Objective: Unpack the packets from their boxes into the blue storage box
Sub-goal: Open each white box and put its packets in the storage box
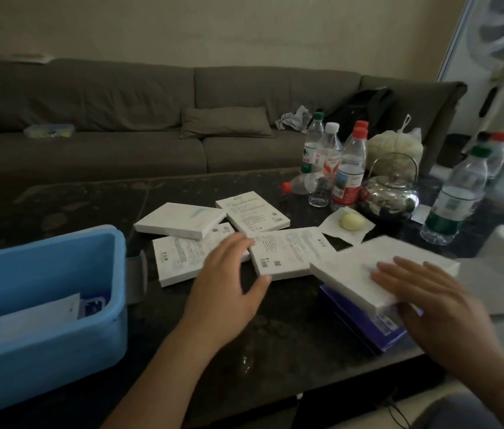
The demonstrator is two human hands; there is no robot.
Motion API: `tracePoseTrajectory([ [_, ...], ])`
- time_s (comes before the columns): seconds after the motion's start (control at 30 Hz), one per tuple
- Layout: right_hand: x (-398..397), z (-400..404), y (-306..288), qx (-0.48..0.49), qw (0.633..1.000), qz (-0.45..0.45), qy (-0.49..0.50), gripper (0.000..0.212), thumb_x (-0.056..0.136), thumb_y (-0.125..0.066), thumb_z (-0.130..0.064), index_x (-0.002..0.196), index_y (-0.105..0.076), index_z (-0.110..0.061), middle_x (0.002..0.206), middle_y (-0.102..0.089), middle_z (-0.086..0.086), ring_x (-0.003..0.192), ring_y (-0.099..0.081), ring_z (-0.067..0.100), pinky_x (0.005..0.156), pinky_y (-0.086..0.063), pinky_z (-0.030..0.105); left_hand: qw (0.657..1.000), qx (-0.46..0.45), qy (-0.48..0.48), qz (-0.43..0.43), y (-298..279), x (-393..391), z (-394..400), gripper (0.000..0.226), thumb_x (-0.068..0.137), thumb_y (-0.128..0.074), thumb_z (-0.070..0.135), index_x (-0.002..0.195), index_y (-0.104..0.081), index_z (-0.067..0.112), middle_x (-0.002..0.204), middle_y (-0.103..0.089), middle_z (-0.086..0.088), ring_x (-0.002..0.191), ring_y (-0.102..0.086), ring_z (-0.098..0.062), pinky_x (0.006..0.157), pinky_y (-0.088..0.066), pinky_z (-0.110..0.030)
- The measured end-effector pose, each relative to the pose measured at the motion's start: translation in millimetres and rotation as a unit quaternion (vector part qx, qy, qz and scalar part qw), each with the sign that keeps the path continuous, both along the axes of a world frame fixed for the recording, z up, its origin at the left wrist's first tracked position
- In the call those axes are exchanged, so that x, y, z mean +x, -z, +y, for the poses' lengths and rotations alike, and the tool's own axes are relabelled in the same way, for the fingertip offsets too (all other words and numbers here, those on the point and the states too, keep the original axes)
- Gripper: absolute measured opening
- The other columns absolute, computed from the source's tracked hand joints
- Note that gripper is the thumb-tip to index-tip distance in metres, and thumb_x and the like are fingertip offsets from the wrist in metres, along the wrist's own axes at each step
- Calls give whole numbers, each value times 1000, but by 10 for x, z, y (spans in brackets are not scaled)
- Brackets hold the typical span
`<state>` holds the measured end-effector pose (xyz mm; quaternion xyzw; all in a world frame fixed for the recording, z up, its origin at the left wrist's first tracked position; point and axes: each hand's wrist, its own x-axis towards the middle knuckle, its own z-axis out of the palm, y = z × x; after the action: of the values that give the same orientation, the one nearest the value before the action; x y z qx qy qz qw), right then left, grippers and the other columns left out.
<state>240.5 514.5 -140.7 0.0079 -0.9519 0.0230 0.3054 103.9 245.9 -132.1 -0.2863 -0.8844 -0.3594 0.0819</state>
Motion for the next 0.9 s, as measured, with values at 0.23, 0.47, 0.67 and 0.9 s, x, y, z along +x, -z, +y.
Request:
tracePoseTrajectory([
  [0.23,76,167,86,-34,978,-198,57,69,56,-81,-8,114,-66,-43,124,-63,-19,116,-60,12,95,-47,35,954,-290,71,6,292,-530,844,90,88,-57,60,156,-10,25,165,5,4,151,5,-18,123,-5,-47],
  [0.47,-91,202,-15,-87,983,-145,66,36,87,-58,-19,114,-63,-42,129,-54,-24,127,-41,3,110,-31,27,922,-375,81,53,346,-737,973,68,98,-44,52,154,-10,33,164,-9,2,151,-9,-24,118,-21,-56],
  [0.67,-367,57,-114,-188,978,48,73,33,77,-72,-9,106,-68,-25,114,-66,-6,113,-56,16,94,-39,30,951,-240,5,196,210,-668,798,47,104,-28,43,149,-29,27,149,-44,5,134,-42,-15,94,-47,-34],
  [0.9,-953,-472,-426,-366,930,14,3,68,80,-73,-36,138,-38,-36,143,-39,-13,131,-37,8,105,-42,39,975,193,-102,-40,-144,-240,339,23,93,-31,53,103,-49,42,109,-61,20,94,-60,3,61,-46,-5],
])
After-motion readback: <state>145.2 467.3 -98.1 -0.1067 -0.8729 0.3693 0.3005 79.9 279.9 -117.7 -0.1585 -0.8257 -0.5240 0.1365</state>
